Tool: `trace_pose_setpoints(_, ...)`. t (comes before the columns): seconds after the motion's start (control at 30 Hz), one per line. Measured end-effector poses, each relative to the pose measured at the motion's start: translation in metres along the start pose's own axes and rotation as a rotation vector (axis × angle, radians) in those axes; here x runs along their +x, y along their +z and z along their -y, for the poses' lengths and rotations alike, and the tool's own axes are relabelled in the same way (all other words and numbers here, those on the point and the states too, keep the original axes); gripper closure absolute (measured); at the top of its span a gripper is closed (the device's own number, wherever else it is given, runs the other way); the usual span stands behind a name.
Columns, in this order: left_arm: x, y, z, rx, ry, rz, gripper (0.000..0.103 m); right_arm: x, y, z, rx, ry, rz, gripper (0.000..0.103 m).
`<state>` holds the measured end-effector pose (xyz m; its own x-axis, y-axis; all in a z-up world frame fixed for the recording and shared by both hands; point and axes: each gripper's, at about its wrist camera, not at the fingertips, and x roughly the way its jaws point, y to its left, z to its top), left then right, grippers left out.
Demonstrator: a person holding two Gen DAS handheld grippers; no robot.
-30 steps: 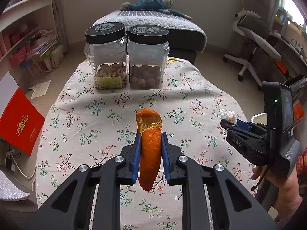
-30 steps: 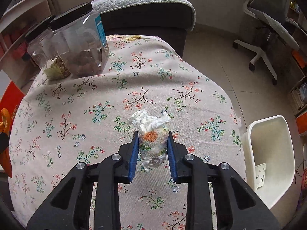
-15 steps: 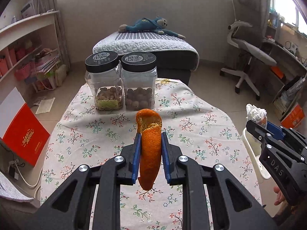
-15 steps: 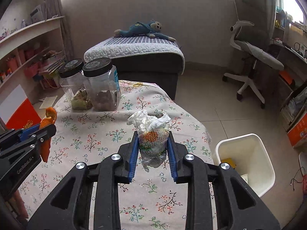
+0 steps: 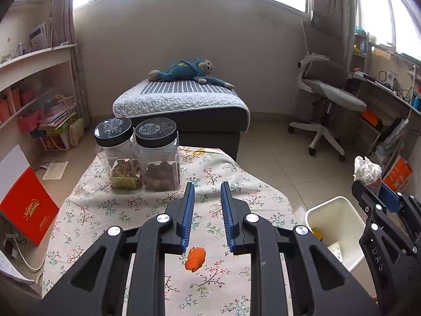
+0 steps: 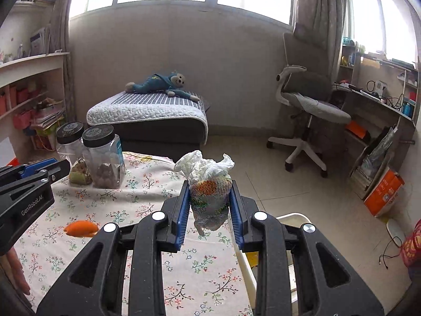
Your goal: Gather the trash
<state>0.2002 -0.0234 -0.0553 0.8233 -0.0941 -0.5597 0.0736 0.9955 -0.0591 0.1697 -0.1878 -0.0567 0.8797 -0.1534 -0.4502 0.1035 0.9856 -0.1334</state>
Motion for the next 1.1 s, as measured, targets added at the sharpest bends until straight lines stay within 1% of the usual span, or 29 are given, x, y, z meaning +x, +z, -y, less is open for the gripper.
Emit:
trace_pose_setpoints(0.1,0.003,0.000,0.023,0.034,-0.015,0.025,0.081,0.003,0.000,0.020,0.028,-0.043,0.003,0.076)
trace_pose_setpoints(0.27,0.015,0.000,0.049,0.064,-0.055,0.012,0.081,0.017,-0.006,0.058,0.069,-0.110,-0.029,0.076)
trace_pose_setpoints(0.3,0.019,0.002,0.050,0.076,-0.070,-0.006,0.081,0.019,-0.008,0.064,0.080,-0.115,-0.040,0.076)
trace_pose_setpoints(0.33,0.024,0.003,0.052,0.095,-0.076,-0.042,0.081,0.021,-0.010,0.070,0.094,-0.112,-0.051,0.076)
trace_pose_setpoints(0.37,0.031,0.002,0.050,0.107,-0.067,-0.080,0.080,0.023,-0.010,0.075,0.109,-0.103,-0.065,0.076)
trace_pose_setpoints(0.4,0.041,-0.002,0.046,0.112,-0.053,-0.133,0.080,0.025,-0.011,0.077,0.121,-0.089,-0.080,0.076)
trace_pose_setpoints(0.43,0.053,-0.007,0.040,0.104,-0.045,-0.203,0.080,0.027,-0.012,0.077,0.131,-0.071,-0.097,0.076)
trace_pose_setpoints(0.47,0.068,-0.015,0.033,0.088,-0.043,-0.291,0.080,0.028,-0.013,0.076,0.139,-0.052,-0.109,0.076)
trace_pose_setpoints(0.53,0.099,-0.042,0.018,0.051,-0.037,-0.494,0.080,0.031,-0.014,0.070,0.161,0.000,-0.133,0.076)
trace_pose_setpoints(0.57,0.112,-0.058,0.012,0.026,-0.038,-0.575,0.080,0.031,-0.014,0.067,0.174,0.028,-0.145,0.076)
trace_pose_setpoints(0.6,0.123,-0.074,0.007,0.006,-0.044,-0.639,0.080,0.031,-0.014,0.063,0.181,0.048,-0.152,0.076)
trace_pose_setpoints(0.63,0.132,-0.088,0.005,-0.003,-0.037,-0.686,0.080,0.030,-0.014,0.059,0.182,0.060,-0.153,0.076)
trace_pose_setpoints(0.67,0.136,-0.100,0.004,-0.011,-0.026,-0.714,0.080,0.030,-0.014,0.056,0.177,0.064,-0.152,0.076)
trace_pose_setpoints(0.73,0.142,-0.112,0.005,-0.037,-0.033,-0.740,0.080,0.027,-0.015,0.051,0.173,0.074,-0.148,0.076)
trace_pose_setpoints(0.83,0.144,-0.116,0.005,-0.037,0.010,-0.731,0.080,0.025,-0.017,0.048,0.169,0.088,-0.154,0.076)
trace_pose_setpoints(0.93,0.145,-0.121,0.000,-0.038,0.041,-0.747,0.080,0.026,-0.017,0.047,0.165,0.089,-0.160,0.076)
trace_pose_setpoints(0.97,0.145,-0.123,-0.003,-0.053,0.034,-0.757,0.078,0.026,-0.017,0.046,0.165,0.088,-0.161,0.076)
trace_pose_setpoints(1.03,0.143,-0.127,-0.009,-0.074,0.017,-0.768,0.078,0.028,-0.016,0.045,0.165,0.090,-0.161,0.076)
trace_pose_setpoints(1.1,0.141,-0.131,-0.012,-0.071,0.007,-0.772,0.078,0.028,-0.015,0.042,0.161,0.092,-0.161,0.076)
